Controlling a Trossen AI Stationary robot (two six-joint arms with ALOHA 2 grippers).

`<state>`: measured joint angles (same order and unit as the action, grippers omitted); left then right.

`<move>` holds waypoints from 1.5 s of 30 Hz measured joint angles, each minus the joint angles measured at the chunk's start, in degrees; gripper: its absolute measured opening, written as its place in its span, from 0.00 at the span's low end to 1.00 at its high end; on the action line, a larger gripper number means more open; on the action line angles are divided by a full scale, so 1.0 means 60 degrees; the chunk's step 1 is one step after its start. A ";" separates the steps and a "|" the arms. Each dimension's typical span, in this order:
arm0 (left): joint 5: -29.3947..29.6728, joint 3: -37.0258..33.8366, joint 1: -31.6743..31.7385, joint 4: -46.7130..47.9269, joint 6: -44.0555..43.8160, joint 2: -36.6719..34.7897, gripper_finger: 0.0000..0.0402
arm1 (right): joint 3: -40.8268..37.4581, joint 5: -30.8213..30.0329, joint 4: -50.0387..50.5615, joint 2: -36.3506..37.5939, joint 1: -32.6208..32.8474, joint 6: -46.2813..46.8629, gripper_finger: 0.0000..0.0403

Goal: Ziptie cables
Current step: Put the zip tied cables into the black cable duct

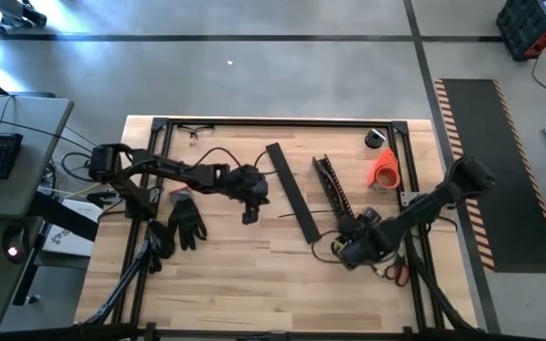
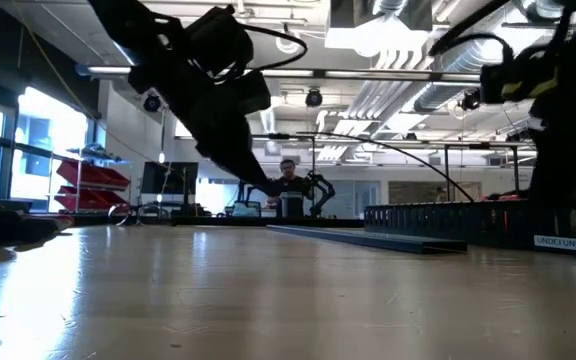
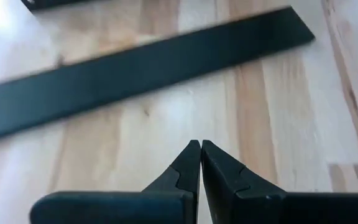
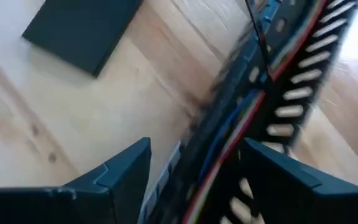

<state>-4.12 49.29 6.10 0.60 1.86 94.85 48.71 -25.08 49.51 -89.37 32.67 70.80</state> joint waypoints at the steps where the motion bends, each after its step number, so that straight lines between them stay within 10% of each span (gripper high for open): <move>1: -0.0003 -0.0092 -0.0065 -0.0023 -0.0053 0.0000 0.00 | -0.0258 0.0051 -0.0402 0.0118 -0.0172 -0.0179 0.56; 16: 0.0970 -0.0887 -0.0893 -0.0459 -0.0848 -0.0077 0.00 | -0.1451 0.1089 -0.1993 0.0464 -0.1265 -0.2583 0.03; 27: 0.2608 -0.0887 -0.1983 0.0319 -0.1565 -0.2402 0.00 | 0.0827 -0.0681 0.0310 0.0464 -0.1258 -0.4181 0.00; 35: 0.4337 -0.0877 -0.3565 0.1284 -0.2662 -0.4540 0.00 | 0.1146 0.0434 -0.3183 0.0433 -0.1162 -0.7375 0.00; 45: 0.5450 -0.0876 -0.5282 0.1618 -0.4039 -0.4586 0.00 | 0.0798 0.1253 -0.5953 -0.1167 -0.0860 -0.7575 0.00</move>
<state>28.58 44.03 -25.59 10.31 -22.37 67.33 53.49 -17.56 13.80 -96.37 27.51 25.35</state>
